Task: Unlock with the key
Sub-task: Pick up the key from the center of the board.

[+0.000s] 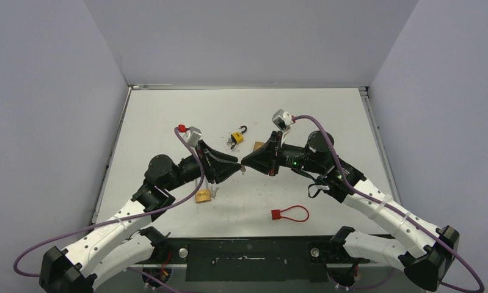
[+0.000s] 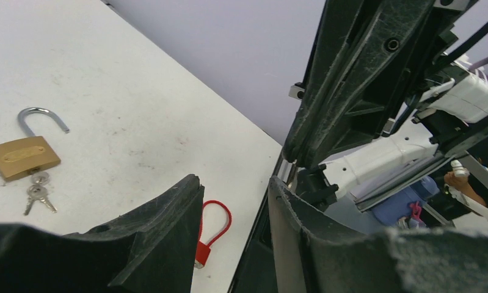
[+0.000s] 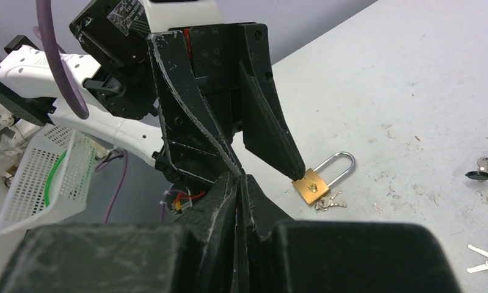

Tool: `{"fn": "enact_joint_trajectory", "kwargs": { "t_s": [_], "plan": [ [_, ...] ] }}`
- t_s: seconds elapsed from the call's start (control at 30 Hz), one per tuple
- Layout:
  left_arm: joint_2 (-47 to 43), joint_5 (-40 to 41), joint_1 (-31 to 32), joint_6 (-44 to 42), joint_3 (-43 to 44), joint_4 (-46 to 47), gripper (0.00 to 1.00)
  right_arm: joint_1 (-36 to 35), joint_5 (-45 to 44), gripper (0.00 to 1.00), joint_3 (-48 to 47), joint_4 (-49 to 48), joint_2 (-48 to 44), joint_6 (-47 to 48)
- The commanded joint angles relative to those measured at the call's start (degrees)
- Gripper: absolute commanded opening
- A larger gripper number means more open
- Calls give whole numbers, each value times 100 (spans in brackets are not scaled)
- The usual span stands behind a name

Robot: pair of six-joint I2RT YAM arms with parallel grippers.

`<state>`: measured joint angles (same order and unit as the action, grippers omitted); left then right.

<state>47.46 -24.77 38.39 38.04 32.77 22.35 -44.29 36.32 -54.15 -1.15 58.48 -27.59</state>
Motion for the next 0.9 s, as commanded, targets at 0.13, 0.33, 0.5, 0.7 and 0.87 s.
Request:
{"fn": "enact_joint_trajectory", "kwargs": {
  "t_s": [0.13,0.33,0.5,0.7,0.87],
  "plan": [
    [-6,-530,-25,238,68,883,41,6,270,0,-219,-193,-134,83],
    [-143,-524,-44,297,-20,995,40,8,56,0,-219,-115,-168,114],
    [-88,-843,-52,510,-79,1392,40,4,131,0,-219,-166,-153,93],
    [41,-1170,-56,790,-228,2004,34,4,183,0,-208,-192,-170,72],
    [152,-1423,-66,967,-300,2396,28,8,190,0,-186,-218,-179,35]
  ]
}}
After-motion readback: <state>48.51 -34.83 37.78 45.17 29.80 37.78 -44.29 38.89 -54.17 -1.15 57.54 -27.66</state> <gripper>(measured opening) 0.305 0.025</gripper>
